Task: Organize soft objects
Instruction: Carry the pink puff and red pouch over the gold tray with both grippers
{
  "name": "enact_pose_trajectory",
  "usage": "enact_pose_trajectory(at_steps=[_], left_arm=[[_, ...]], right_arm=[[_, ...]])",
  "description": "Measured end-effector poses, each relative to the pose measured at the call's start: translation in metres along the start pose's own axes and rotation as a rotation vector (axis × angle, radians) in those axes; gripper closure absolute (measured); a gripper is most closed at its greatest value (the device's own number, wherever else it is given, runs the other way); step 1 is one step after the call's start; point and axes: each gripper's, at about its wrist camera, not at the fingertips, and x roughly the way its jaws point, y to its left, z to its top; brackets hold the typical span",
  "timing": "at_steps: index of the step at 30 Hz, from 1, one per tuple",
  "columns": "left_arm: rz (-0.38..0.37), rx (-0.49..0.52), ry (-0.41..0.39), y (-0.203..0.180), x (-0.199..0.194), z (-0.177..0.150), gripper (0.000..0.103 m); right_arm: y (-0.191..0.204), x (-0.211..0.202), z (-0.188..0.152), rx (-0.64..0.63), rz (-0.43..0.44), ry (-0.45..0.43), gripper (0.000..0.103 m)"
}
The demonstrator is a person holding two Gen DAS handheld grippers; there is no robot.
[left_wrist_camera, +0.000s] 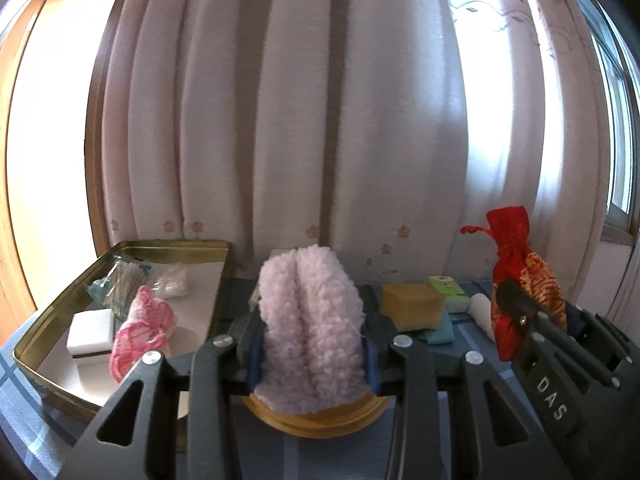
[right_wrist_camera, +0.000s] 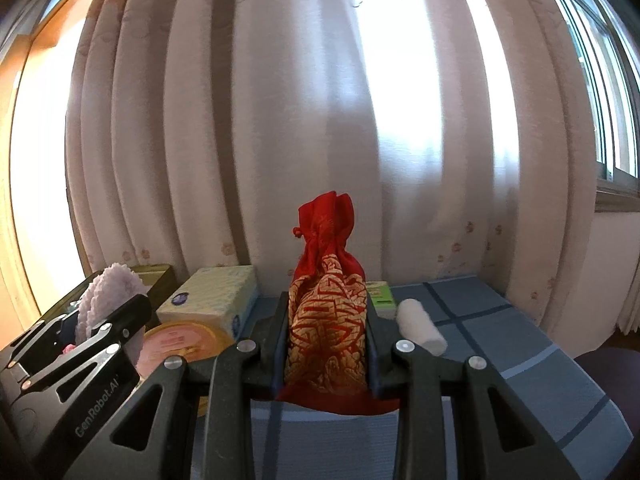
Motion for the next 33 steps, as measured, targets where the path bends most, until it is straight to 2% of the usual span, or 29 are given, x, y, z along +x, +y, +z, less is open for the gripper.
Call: enact_pose_trajectory(at_steps=[10,15,33], left_arm=[[0.022,-0.028,-0.002,0.029,-0.005,-0.001,0.066],[0.025,-0.045,-0.008,0.04,-0.005,-0.002,0.066],[0.082,-0.068,-0.033,0.078,-0.012,0.006,0.066]], right_arm=[[0.034,0.003,-0.001,-0.038,0.03,0.003,0.069],[0.047,0.008,-0.001,-0.055,0.008,0.011,0.069],[0.1,0.024,0.011,-0.15,0.011,0.042,0.069]])
